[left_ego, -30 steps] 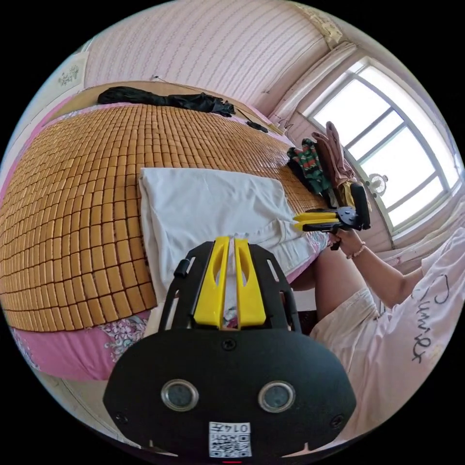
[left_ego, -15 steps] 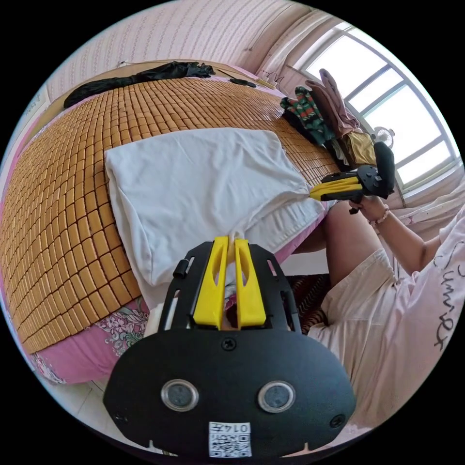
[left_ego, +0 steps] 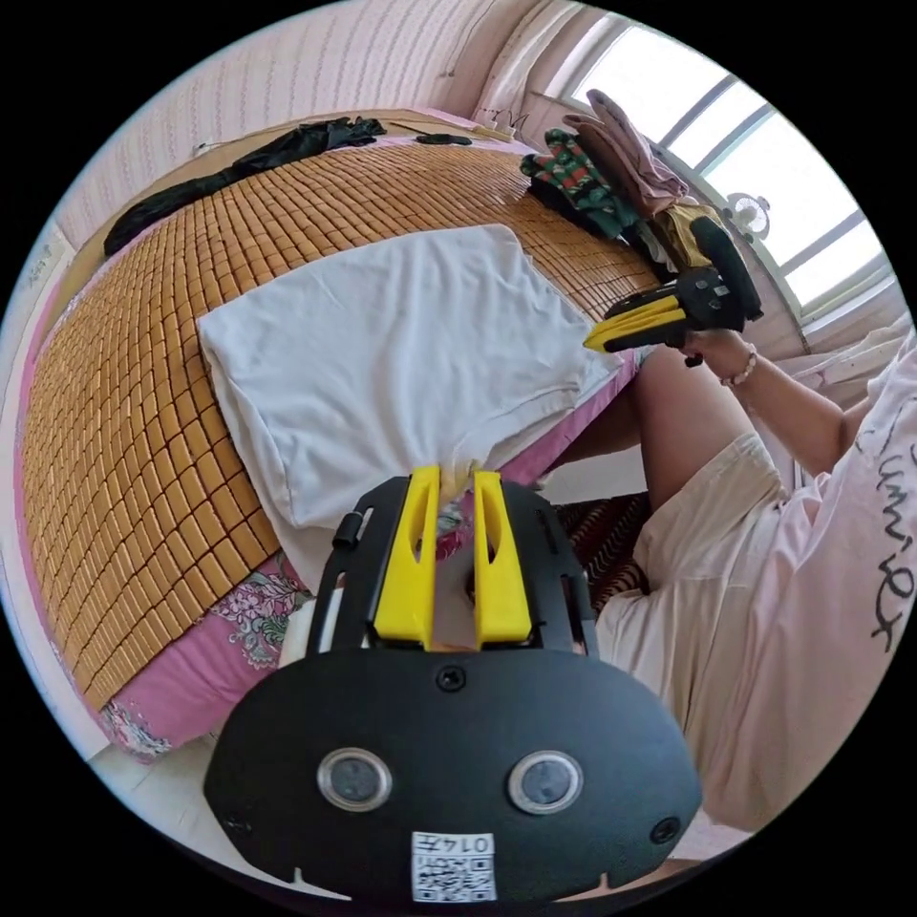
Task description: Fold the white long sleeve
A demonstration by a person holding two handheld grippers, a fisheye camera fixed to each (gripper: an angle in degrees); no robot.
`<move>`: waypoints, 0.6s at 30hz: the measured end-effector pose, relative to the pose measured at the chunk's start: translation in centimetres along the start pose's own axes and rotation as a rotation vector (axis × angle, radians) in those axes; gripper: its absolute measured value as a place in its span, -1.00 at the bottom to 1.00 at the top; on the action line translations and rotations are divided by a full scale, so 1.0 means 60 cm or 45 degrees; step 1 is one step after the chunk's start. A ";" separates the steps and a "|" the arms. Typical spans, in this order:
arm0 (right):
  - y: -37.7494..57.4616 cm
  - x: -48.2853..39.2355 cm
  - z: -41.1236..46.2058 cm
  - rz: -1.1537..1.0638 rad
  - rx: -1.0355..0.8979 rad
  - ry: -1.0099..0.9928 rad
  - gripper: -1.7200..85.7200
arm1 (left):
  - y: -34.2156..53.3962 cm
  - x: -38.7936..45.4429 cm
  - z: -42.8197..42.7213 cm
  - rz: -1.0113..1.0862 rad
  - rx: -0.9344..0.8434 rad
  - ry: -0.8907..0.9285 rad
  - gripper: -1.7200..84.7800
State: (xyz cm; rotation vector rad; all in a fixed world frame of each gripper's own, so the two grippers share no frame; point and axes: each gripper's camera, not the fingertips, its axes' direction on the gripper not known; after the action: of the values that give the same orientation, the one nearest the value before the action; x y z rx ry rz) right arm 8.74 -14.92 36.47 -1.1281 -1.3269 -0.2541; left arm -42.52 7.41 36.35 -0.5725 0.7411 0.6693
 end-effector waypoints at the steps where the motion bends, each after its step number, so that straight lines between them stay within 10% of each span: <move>1: -0.003 0.000 0.007 0.005 -0.051 0.013 -0.97 | 0.002 0.015 0.002 0.068 -0.013 0.050 -0.78; 7: -0.001 0.005 0.019 0.047 -0.157 -0.031 -0.97 | 0.044 0.033 0.062 0.089 -0.238 0.048 -0.77; 18: -0.066 0.001 0.021 0.094 -0.197 0.083 -0.97 | -0.040 0.106 0.172 0.117 0.060 -0.061 -0.88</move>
State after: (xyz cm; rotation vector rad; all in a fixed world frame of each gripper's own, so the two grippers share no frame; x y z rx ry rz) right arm 5.11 -15.91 38.29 -1.2854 -1.2214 -0.3411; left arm -32.95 14.98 38.34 -0.4800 0.7399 0.7459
